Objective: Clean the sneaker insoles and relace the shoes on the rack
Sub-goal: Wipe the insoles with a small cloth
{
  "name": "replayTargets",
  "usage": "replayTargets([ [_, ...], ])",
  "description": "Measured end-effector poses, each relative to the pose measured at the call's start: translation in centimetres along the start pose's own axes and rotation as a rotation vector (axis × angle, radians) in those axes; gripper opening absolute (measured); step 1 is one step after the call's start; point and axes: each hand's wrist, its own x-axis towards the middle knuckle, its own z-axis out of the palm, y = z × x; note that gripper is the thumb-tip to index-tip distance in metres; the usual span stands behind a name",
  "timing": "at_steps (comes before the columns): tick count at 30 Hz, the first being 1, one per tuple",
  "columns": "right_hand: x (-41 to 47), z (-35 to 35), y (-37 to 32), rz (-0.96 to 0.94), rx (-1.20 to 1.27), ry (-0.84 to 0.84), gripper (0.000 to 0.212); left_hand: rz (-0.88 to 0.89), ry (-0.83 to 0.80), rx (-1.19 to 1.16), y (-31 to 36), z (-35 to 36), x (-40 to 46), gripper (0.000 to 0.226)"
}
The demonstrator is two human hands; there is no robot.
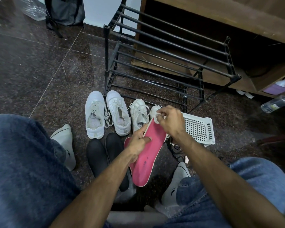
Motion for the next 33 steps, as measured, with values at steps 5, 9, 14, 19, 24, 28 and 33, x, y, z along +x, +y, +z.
replayTargets([
  [5, -2.2, 0.6, -0.9, -0.199, -0.008, -0.079, 0.019, 0.032, 0.023, -0.010, 0.4, -0.2, -0.1, 0.064],
  [9, -0.6, 0.3, 0.3, -0.002, -0.037, 0.017, 0.017, -0.004, -0.017, -0.064, 0.4, -0.1, -0.3, 0.064],
  [14, -2.6, 0.8, 0.5, -0.047, -0.022, -0.051, 0.018, 0.011, 0.044, -0.124, 0.6, -0.6, 0.0, 0.059],
  [19, -2.3, 0.7, 0.6, 0.015, 0.004, 0.024, 0.017, 0.005, 0.036, -0.113, 0.8, -0.7, 0.0, 0.054],
  [24, -2.2, 0.3, 0.0, -0.009, -0.010, 0.020, 0.016, -0.004, 0.059, -0.202, 1.2, -0.4, -0.2, 0.048],
  [28, -4.2, 1.1, -0.7, -0.022, 0.018, -0.095, 0.020, -0.041, 0.037, -0.394, 1.7, -1.4, 0.3, 0.024],
  [33, -3.4, 1.8, -1.9, 0.134, 0.147, 0.019, 0.017, -0.193, -0.045, -0.678, 1.5, -0.7, -0.6, 0.036],
])
